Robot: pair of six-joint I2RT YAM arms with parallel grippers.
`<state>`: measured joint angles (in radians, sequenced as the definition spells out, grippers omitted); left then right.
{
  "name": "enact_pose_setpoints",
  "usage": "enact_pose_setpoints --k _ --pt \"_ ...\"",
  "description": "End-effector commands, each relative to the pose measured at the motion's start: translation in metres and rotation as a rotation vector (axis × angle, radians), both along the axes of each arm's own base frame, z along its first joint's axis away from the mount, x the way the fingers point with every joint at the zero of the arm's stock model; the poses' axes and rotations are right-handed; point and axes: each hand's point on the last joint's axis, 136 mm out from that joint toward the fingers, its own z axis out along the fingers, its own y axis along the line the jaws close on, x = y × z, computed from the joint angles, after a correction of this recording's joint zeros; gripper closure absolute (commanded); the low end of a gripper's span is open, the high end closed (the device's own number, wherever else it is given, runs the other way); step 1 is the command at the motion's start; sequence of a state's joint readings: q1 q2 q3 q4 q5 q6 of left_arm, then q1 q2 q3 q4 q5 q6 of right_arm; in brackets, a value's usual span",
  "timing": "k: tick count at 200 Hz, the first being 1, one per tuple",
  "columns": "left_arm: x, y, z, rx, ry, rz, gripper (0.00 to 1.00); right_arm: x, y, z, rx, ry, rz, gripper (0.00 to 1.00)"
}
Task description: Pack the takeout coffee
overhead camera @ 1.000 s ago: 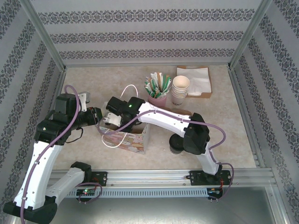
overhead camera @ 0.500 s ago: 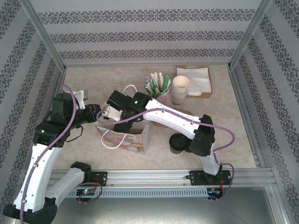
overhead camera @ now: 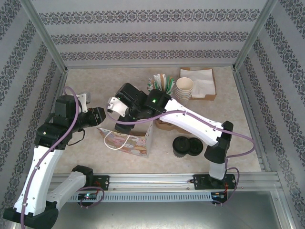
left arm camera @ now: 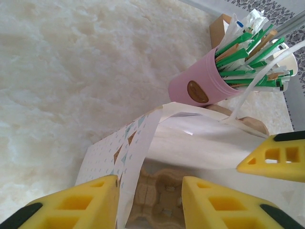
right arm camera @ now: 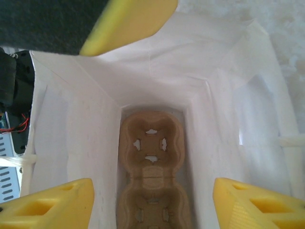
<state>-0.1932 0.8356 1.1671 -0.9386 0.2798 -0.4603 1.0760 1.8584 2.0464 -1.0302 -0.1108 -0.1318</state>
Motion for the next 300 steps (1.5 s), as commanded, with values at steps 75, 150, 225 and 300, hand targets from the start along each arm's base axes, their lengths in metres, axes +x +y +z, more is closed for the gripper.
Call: enact_pose_setpoints --k 75,150,225,300 --pt "-0.005 -0.001 -0.006 0.013 0.065 -0.024 0.64 0.019 -0.066 0.098 0.251 -0.116 -0.330 0.36" --pt "-0.005 -0.016 -0.021 -0.063 0.143 -0.060 0.82 0.021 -0.172 0.113 0.413 -0.032 -0.618 0.02" --pt "-0.004 -0.021 -0.024 -0.148 0.154 -0.011 0.94 0.051 -0.286 0.045 0.244 0.005 -1.211 0.02" --pt "0.000 -0.032 -0.024 -0.214 0.168 0.025 1.00 0.052 -0.331 0.003 0.394 0.357 -1.241 0.02"
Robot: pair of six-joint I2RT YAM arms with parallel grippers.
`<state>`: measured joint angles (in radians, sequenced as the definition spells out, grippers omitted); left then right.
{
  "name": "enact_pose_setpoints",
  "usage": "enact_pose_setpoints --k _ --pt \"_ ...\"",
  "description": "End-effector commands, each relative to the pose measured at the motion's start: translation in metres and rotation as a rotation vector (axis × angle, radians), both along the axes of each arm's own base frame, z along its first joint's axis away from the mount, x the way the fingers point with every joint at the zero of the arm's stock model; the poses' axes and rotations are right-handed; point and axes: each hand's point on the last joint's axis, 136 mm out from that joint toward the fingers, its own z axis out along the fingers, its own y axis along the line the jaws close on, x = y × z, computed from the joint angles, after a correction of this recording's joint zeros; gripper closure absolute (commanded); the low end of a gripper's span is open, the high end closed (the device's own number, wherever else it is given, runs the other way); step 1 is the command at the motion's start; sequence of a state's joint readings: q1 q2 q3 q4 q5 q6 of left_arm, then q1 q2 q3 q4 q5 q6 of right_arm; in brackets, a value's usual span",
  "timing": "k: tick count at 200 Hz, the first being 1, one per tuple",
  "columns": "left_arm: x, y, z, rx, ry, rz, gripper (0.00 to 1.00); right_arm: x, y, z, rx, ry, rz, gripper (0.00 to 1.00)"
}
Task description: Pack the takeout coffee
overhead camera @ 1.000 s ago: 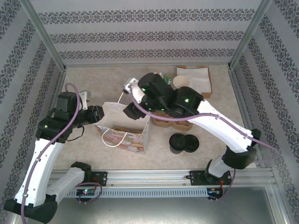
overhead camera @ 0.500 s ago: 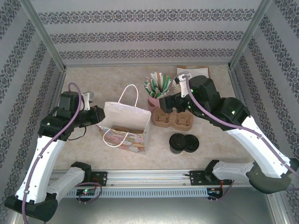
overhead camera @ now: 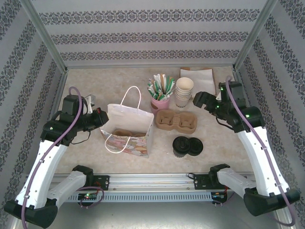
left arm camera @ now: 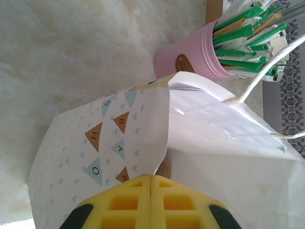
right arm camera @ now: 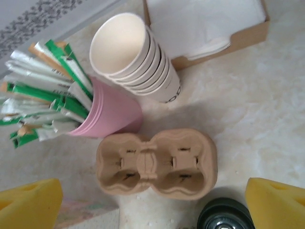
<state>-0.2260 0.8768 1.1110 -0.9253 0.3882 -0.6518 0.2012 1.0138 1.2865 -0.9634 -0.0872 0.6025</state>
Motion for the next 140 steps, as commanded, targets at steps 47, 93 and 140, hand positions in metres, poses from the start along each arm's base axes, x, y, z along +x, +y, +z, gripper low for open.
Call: enact_pose_setpoints --k 47,93,140 --pt "0.007 -0.019 0.003 -0.047 -0.004 0.022 1.00 -0.010 -0.005 -0.057 -0.008 0.153 0.033 0.02" --pt "0.010 -0.032 0.000 -0.063 0.015 0.029 1.00 -0.032 0.024 -0.068 -0.084 0.266 0.218 0.02" --pt "0.008 -0.022 0.001 -0.040 0.014 0.091 1.00 -0.070 0.053 -0.075 -0.233 0.332 0.341 0.10"
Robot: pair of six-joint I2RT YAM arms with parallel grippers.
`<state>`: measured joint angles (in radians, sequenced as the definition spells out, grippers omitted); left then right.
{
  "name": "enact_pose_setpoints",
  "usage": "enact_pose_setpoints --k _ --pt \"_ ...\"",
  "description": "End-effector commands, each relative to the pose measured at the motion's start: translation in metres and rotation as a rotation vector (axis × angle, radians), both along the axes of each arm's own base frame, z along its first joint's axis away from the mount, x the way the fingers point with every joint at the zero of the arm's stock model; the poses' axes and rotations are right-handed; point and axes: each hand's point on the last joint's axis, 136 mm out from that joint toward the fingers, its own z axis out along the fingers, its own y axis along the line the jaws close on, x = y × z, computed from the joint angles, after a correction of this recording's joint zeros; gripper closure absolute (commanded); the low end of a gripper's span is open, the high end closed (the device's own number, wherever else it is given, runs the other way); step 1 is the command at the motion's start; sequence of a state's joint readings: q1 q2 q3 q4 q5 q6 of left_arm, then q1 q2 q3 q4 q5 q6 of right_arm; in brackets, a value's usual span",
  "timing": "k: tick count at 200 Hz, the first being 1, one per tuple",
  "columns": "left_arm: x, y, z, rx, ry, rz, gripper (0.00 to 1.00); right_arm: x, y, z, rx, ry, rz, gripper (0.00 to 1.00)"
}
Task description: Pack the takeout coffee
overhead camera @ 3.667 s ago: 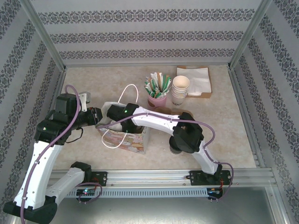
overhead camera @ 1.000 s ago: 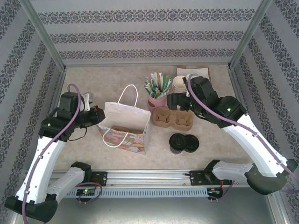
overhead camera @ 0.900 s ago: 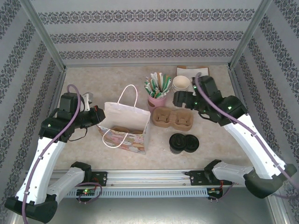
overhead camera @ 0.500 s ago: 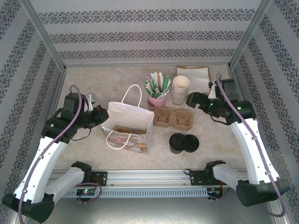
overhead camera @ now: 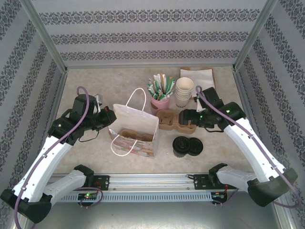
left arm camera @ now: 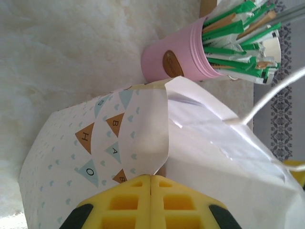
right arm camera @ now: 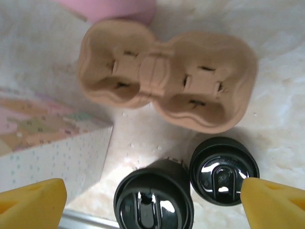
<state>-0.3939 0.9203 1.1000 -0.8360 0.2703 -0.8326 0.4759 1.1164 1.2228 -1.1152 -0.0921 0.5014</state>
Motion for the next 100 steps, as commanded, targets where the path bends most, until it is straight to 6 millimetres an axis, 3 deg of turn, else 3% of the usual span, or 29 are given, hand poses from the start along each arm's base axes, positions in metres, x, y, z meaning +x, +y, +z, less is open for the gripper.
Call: enact_pose_setpoints --k 1,29,69,100 --pt "-0.001 0.006 0.003 0.000 -0.013 0.053 1.00 -0.023 -0.007 -0.004 -0.085 0.043 -0.006 0.10" --pt "0.001 0.010 0.005 0.016 -0.047 0.062 1.00 -0.046 0.009 -0.012 -0.100 0.082 0.050 0.09" --pt "0.004 0.011 0.006 0.047 -0.072 0.042 0.91 -0.074 0.010 -0.033 -0.201 0.131 0.137 0.09" --pt "0.007 0.007 0.008 0.053 -0.103 0.009 0.90 -0.082 0.004 -0.057 -0.236 0.149 0.173 0.09"
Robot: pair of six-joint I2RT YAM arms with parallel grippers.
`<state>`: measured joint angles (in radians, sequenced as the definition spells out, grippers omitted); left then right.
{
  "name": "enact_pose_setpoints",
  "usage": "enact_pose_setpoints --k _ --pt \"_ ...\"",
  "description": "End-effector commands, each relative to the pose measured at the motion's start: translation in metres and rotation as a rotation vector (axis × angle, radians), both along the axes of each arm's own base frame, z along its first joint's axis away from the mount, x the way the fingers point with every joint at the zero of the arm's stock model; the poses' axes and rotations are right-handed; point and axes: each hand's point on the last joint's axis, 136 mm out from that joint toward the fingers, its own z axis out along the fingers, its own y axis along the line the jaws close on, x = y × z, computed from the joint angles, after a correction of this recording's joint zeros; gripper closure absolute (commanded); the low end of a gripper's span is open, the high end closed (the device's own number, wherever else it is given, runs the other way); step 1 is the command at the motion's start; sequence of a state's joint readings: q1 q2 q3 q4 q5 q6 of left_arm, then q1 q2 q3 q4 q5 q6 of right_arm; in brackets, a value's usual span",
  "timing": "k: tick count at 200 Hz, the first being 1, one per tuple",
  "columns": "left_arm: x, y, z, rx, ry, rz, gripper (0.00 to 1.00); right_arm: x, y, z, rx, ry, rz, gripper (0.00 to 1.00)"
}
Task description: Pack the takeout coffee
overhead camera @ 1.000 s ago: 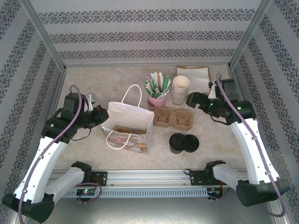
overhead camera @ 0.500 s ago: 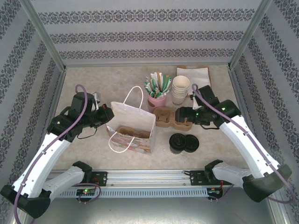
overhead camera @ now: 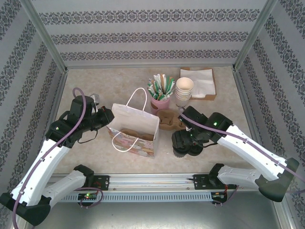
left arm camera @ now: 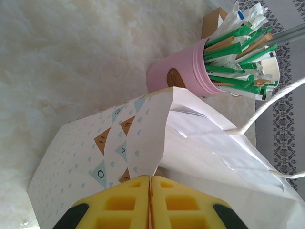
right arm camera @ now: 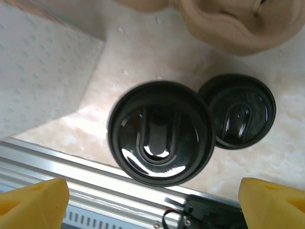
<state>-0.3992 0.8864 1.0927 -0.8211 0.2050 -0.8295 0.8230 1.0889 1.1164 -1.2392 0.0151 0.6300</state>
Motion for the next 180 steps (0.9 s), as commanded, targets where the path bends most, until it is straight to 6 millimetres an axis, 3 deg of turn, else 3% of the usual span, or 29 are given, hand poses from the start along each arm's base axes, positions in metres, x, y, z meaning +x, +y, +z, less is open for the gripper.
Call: enact_pose_setpoints --k 1,31,93,151,180 --pt "0.005 -0.003 0.000 0.031 -0.046 -0.033 0.90 -0.007 -0.016 -0.017 -0.072 0.008 -0.010 0.09" --pt "0.007 -0.006 -0.002 0.058 -0.055 -0.076 0.90 -0.010 -0.009 -0.033 -0.092 0.015 0.055 0.10" --pt "0.017 -0.007 -0.003 0.161 -0.115 -0.148 0.98 -0.007 0.004 -0.037 -0.063 -0.026 0.131 0.18" --pt "0.029 -0.032 0.012 0.166 -0.201 -0.315 0.99 -0.003 0.002 -0.045 -0.121 -0.017 0.148 0.18" --pt "0.032 -0.035 0.013 0.176 -0.220 -0.365 0.99 -0.001 0.004 -0.047 -0.127 -0.011 0.142 0.14"
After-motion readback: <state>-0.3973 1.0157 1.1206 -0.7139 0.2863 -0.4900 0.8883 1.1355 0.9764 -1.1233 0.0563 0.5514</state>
